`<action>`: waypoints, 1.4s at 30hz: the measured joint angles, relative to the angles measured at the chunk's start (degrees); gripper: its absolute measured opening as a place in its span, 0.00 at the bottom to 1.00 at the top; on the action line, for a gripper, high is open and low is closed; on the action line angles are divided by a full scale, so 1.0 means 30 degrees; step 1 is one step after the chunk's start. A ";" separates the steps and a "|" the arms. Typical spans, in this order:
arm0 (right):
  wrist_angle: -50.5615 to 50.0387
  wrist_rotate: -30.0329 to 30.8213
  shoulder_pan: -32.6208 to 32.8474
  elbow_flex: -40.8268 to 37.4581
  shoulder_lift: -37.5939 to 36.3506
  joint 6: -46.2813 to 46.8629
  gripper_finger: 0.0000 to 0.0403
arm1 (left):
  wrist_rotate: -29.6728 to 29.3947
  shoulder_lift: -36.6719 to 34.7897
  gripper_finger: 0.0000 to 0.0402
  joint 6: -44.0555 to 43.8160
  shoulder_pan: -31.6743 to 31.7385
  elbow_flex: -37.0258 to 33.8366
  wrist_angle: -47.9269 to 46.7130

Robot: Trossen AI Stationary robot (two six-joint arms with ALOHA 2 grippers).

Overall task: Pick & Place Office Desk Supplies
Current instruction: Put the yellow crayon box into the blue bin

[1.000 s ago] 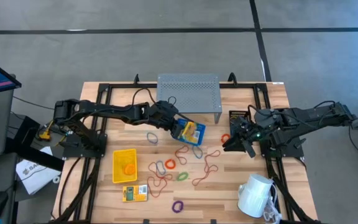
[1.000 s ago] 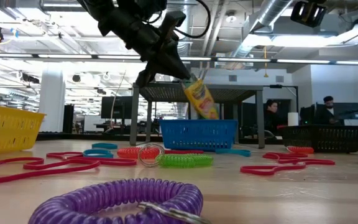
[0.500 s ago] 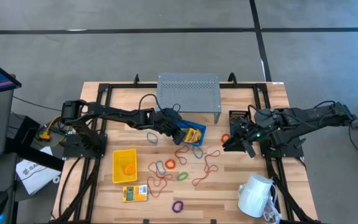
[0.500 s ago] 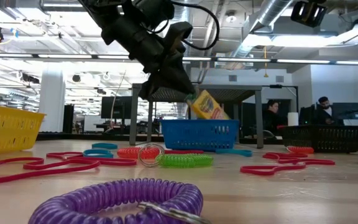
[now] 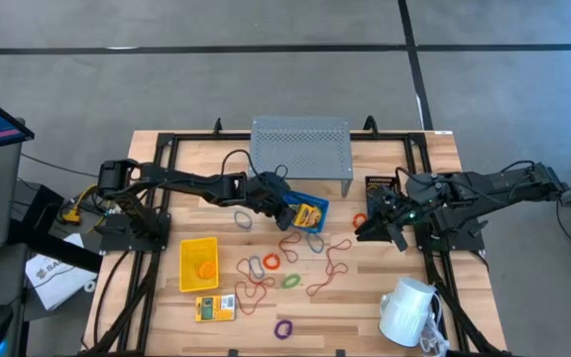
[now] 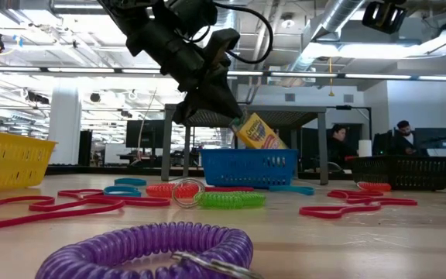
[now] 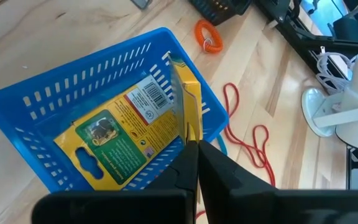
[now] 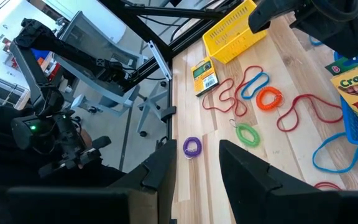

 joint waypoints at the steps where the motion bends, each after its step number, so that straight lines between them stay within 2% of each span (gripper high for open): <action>1: 0.0000 0.0000 0.0000 0.0000 0.0000 0.0000 0.29 | -0.0156 0.0000 0.00 0.0000 0.0000 0.0000 0.0000; 16: 0.0000 0.0000 0.0000 0.0000 0.0000 0.0078 0.29 | -0.0466 0.0000 0.01 0.0072 0.0007 0.0000 -0.1137; 36: 0.0000 0.0000 0.0000 0.0000 0.0000 0.0299 0.29 | -0.0461 0.0000 0.15 0.0066 0.0007 0.0000 -0.1151; 42: 0.0000 0.0000 0.0000 0.0000 0.0000 0.0306 0.29 | -0.1027 -0.0005 0.21 -0.0087 0.0007 0.0000 -0.1519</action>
